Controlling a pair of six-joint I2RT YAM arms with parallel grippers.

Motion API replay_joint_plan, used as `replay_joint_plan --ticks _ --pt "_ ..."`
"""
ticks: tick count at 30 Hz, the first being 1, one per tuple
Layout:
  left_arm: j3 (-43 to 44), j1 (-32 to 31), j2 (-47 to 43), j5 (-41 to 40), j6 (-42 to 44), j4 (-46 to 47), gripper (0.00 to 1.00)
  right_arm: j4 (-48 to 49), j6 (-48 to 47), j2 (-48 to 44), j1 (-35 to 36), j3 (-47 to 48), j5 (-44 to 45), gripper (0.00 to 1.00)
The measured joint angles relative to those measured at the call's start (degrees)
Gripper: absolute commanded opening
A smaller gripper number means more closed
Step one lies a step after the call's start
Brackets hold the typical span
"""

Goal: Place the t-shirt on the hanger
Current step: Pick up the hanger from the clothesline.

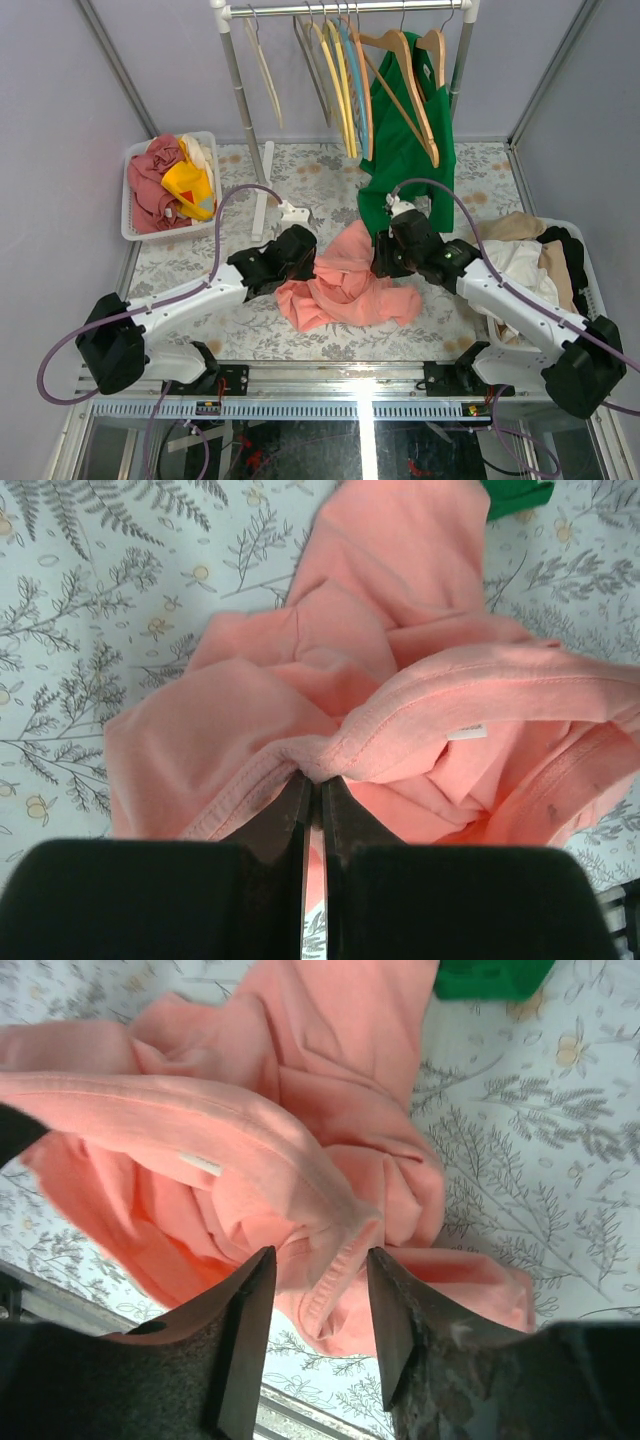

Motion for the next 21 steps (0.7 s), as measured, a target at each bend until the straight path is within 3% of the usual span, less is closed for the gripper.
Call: replay_joint_plan --ticks 3,12,21 --pt "1.4 0.5 0.2 -0.1 0.7 -0.3 0.00 -2.8 -1.8 -1.2 -0.1 4.3 0.1 0.59" --pt "3.3 0.5 -0.1 0.1 1.7 -0.5 0.00 -8.9 -10.6 -3.2 -0.2 28.5 3.7 0.62" --pt "3.3 0.5 -0.1 0.6 2.6 -0.5 0.00 -6.4 -17.5 11.3 -12.7 51.3 4.8 0.61"
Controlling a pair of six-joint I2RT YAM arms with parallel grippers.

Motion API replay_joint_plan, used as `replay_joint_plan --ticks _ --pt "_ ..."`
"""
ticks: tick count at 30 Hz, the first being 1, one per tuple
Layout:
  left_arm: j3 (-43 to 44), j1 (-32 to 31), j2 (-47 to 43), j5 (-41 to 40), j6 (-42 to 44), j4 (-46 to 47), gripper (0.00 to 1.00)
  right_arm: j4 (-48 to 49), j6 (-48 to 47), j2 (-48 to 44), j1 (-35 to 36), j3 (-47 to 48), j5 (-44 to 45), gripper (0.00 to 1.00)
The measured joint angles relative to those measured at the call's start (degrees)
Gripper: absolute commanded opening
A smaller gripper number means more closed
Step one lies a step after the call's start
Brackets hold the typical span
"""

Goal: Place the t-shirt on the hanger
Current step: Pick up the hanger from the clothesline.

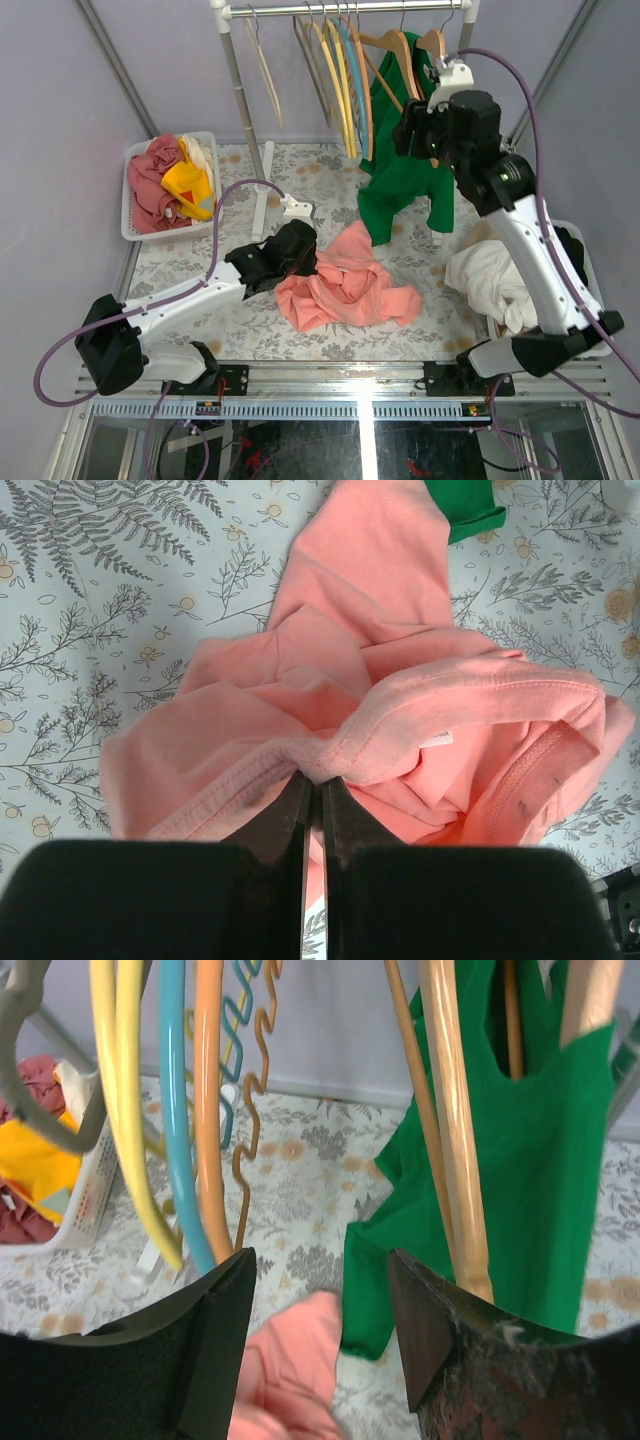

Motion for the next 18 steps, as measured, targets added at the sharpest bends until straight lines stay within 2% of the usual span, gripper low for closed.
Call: replay_joint_plan --ticks 3,9,18 --pt "0.0 0.0 -0.3 0.3 0.5 -0.1 0.00 0.8 -1.2 6.2 -0.7 5.1 -0.2 0.60" --pt "0.0 0.7 -1.8 0.9 1.3 -0.5 0.00 1.1 -3.6 13.0 -1.9 12.9 0.1 0.59" --pt "0.0 1.1 -2.0 2.0 2.0 -0.6 0.00 3.2 -6.5 14.4 -6.5 15.7 1.2 0.59"
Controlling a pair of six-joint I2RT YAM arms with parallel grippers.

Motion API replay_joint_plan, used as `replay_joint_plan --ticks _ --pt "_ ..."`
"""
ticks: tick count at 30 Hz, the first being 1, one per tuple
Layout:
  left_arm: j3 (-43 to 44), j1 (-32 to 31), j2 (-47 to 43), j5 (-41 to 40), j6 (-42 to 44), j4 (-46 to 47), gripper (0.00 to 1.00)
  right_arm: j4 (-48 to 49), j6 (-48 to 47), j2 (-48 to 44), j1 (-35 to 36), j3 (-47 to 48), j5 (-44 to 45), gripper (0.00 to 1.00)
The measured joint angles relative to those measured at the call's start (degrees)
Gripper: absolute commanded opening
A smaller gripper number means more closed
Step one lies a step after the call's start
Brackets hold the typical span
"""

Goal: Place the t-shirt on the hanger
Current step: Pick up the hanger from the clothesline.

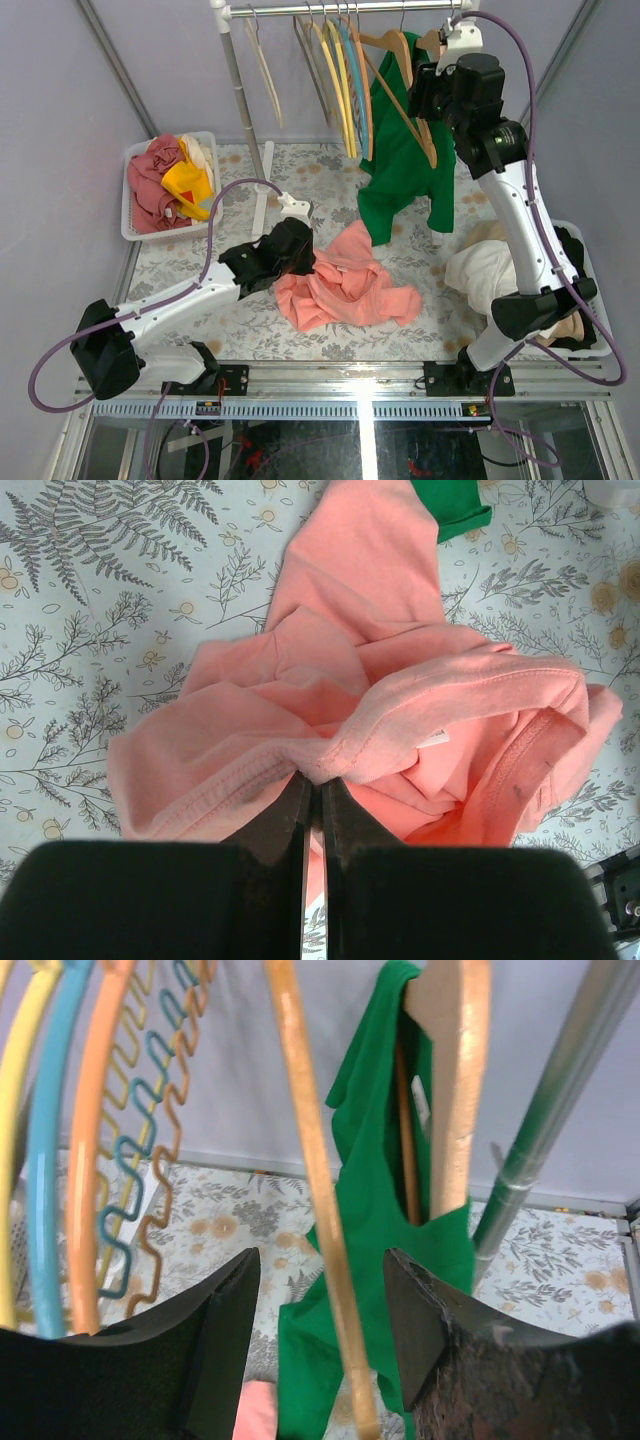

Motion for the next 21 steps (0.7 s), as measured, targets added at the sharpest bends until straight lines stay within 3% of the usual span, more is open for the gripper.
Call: replay_joint_plan --ticks 14,18,21 --pt "0.2 0.5 0.1 0.3 0.3 -0.5 0.00 2.9 0.2 6.1 -3.8 0.3 -8.0 0.51" --pt "0.6 0.7 0.1 0.3 0.4 -0.7 0.00 3.0 0.4 7.4 -3.8 0.5 -8.8 0.39" --pt "0.9 0.9 0.1 0.3 0.4 -0.7 0.00 3.2 0.5 8.4 -3.8 1.3 -9.3 0.25"
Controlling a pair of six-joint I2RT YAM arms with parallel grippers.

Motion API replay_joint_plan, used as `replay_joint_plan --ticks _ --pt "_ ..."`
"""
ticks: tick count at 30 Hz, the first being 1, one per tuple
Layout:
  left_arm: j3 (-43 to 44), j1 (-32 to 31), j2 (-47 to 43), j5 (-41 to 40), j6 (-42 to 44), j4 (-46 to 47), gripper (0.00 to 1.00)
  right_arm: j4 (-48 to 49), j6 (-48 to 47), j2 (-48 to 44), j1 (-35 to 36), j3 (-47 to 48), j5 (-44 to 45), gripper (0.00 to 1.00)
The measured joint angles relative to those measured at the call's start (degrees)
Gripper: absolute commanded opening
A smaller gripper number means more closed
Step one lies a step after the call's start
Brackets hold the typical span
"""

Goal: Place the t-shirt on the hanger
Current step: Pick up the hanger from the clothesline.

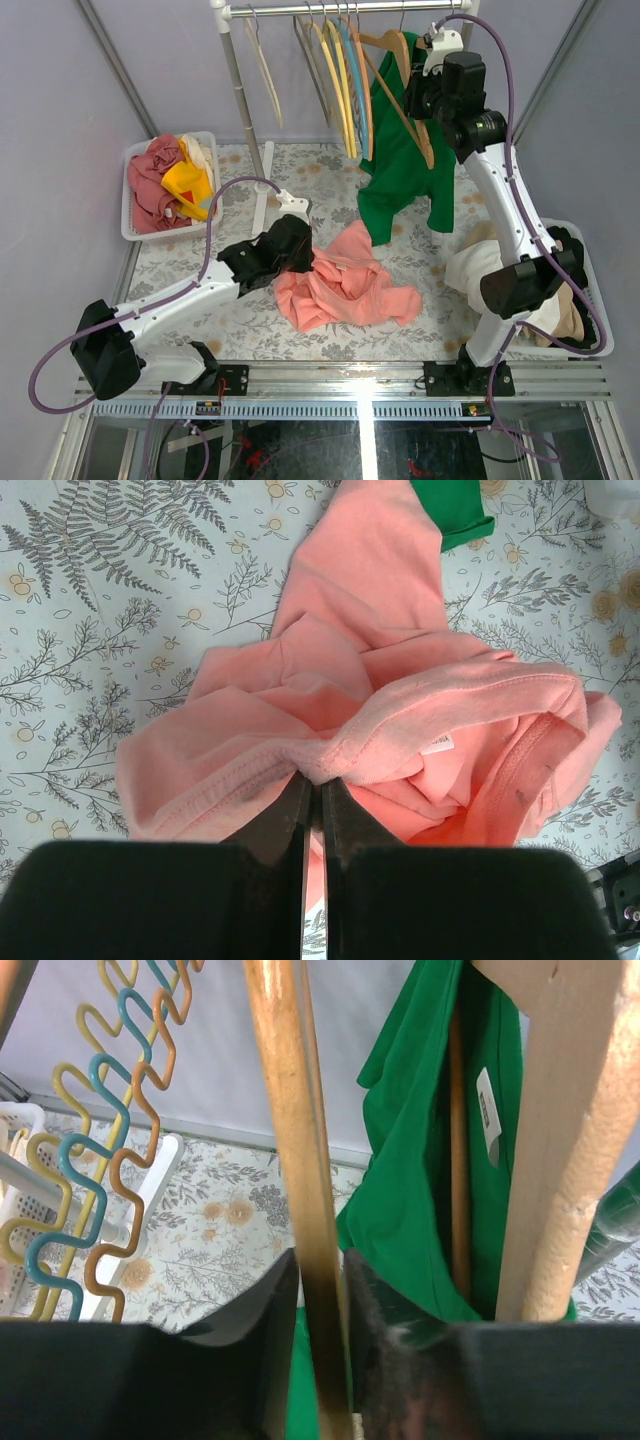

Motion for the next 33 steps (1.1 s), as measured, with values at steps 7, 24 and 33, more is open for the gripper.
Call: replay_joint_plan --ticks 7,24,33 --pt "0.1 0.3 0.0 0.0 0.4 0.0 0.00 0.3 0.1 0.6 0.0 0.9 -1.1 0.00" --pt "0.1 0.4 0.0 0.0 0.5 0.0 0.00 0.9 -1.2 -6.2 0.0 -0.2 -1.4 0.00" --pt "0.1 0.4 0.0 0.3 0.5 0.0 0.00 -3.9 -1.2 -9.1 0.0 -1.0 -1.6 0.00"
